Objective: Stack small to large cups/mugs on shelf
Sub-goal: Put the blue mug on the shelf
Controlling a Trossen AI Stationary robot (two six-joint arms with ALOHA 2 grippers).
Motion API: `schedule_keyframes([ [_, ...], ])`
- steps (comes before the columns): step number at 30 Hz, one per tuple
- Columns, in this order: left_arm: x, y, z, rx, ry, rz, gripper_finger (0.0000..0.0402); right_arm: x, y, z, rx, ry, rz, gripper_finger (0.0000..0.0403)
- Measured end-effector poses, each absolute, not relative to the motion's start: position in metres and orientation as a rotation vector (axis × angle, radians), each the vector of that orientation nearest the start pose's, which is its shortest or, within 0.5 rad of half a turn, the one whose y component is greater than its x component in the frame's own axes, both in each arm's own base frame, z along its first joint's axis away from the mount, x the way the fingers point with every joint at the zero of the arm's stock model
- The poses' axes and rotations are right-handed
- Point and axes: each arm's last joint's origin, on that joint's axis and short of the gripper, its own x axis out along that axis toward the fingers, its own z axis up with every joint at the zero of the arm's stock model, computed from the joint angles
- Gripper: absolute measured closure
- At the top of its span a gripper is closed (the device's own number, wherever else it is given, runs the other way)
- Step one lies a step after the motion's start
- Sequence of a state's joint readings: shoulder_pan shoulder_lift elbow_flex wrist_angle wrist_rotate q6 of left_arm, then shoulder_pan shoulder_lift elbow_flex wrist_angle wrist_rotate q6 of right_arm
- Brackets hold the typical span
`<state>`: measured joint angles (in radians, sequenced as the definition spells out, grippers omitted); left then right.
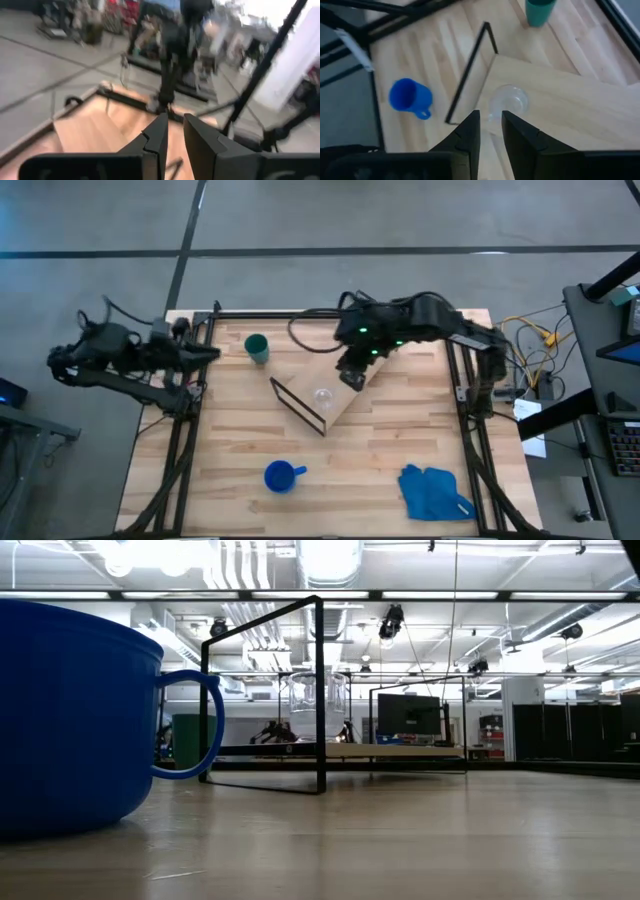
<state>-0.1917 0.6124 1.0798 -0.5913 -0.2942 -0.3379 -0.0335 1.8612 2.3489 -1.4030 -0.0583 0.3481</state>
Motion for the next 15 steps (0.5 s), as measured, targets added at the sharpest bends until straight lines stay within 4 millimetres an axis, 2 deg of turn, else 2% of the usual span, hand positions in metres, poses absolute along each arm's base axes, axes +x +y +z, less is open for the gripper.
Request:
schedule_keyframes([
  [8,0.126,-0.023,0.397,-0.332,0.267,-0.090,0.0354,0.309,0.007,0.476,0.342,0.831,-0.078,0.0330],
  [15,0.170,-0.041,0.376,-0.326,0.457,-0.216,0.0354,0.303,0.012,0.480,0.335,0.820,-0.061,0.0328],
])
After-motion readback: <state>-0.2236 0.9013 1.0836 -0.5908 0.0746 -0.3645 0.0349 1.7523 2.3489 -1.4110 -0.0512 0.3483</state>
